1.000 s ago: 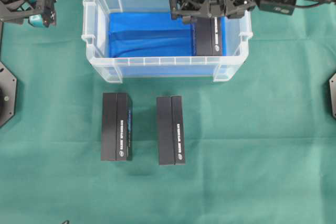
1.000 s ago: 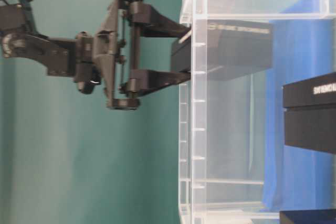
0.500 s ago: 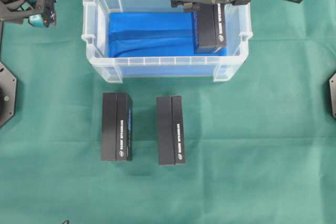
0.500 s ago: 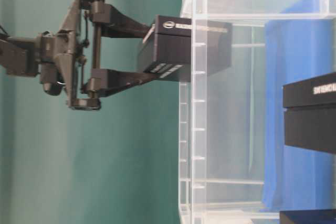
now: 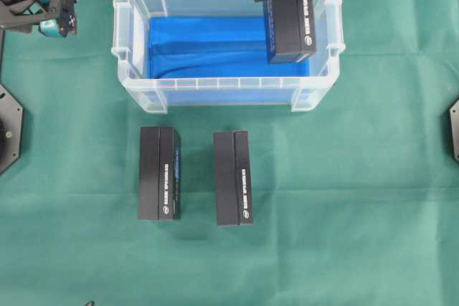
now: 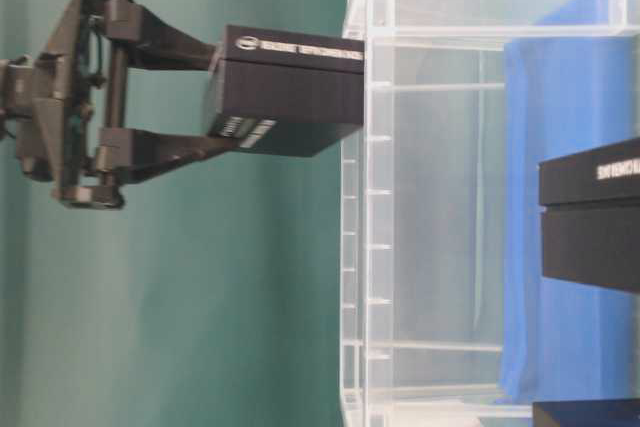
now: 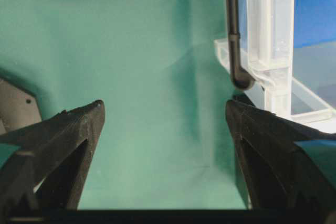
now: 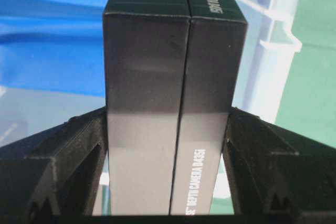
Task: Take out the box from the case.
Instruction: 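Lift the gripped box pair up out of the bin with the right gripper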
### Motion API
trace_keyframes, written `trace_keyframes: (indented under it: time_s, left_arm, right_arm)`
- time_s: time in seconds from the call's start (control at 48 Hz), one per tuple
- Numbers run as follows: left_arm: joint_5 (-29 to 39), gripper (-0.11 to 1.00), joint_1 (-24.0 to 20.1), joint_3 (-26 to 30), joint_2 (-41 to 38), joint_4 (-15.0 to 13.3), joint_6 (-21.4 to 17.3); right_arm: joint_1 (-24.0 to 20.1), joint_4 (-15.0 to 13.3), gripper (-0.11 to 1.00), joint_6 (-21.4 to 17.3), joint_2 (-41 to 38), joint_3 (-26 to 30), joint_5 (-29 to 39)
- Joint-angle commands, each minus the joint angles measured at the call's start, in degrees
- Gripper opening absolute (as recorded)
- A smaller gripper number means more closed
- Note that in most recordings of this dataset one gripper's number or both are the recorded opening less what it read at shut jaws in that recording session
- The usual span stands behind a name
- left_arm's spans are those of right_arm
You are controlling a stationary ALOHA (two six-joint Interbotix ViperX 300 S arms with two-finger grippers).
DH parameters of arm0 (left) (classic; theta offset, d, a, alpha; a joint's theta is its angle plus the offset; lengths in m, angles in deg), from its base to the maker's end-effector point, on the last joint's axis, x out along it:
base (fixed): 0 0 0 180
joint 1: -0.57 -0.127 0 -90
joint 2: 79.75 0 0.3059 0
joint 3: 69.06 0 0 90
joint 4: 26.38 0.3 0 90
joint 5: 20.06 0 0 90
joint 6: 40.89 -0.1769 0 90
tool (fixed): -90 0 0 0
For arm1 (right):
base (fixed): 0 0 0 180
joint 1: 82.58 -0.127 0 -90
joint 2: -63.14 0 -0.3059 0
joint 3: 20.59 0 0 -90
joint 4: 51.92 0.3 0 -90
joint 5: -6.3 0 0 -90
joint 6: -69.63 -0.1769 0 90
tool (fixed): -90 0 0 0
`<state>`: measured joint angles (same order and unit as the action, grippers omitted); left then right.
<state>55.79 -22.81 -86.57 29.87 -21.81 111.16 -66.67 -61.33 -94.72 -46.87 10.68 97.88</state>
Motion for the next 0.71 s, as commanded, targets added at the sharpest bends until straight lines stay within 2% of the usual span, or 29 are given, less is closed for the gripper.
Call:
trace_keyframes:
  time_s: [0.0, 0.208, 0.688]
  left_arm:
    - [-0.2, 0.94, 0.2, 0.7, 0.5, -0.1, 0.1]
    - [-0.2, 0.94, 0.1, 0.7, 0.5, -0.1, 0.1]
    - [-0.2, 0.94, 0.2, 0.7, 0.5, -0.1, 0.4]
  right_arm:
    - [-0.4, -0.7, 0.65, 0.0, 3.0, 3.2, 1.5]
    - [-0.4, -1.6, 0.66, 0.0, 3.0, 4.8, 3.7]
    - [-0.4, -1.6, 0.65, 0.3, 3.0, 4.8, 3.4]
